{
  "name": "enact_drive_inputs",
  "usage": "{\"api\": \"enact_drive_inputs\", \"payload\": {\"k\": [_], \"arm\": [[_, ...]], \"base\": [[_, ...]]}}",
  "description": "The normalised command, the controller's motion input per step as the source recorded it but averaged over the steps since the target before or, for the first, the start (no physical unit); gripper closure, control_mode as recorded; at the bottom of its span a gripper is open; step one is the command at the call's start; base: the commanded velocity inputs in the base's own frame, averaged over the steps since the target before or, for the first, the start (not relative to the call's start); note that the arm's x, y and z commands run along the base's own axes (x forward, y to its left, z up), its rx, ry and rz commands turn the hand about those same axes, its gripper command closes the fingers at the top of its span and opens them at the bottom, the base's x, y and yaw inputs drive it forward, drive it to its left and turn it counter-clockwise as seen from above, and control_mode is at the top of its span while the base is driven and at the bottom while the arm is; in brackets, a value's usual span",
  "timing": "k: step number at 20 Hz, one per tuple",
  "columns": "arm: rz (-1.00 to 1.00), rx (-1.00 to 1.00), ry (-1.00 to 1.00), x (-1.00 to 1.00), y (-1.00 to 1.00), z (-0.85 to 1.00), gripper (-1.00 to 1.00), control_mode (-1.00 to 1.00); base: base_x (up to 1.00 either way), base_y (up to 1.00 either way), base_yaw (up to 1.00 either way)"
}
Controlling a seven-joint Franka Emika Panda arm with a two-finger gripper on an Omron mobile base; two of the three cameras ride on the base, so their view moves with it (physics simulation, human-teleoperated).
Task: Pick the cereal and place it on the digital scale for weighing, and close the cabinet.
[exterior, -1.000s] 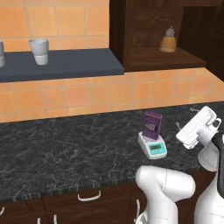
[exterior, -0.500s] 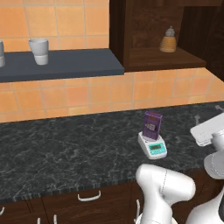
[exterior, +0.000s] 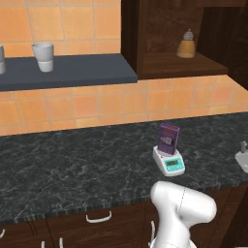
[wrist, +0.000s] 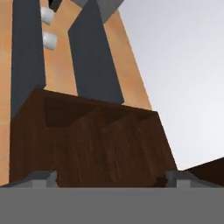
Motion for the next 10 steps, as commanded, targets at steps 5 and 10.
{"api": "enact_drive_inputs", "payload": {"k": [5, 10], "arm": [[-0.23, -0.03, 0.1, -0.15, -0.72, 0.23, -1.0, -1.0], [-0.03, 0.11, 0.45, 0.0, -0.74, 0.09, -1.0, -1.0]], "base": [[0.0, 0.0, 0.0], [0.0, 0.0, 0.0]]}}
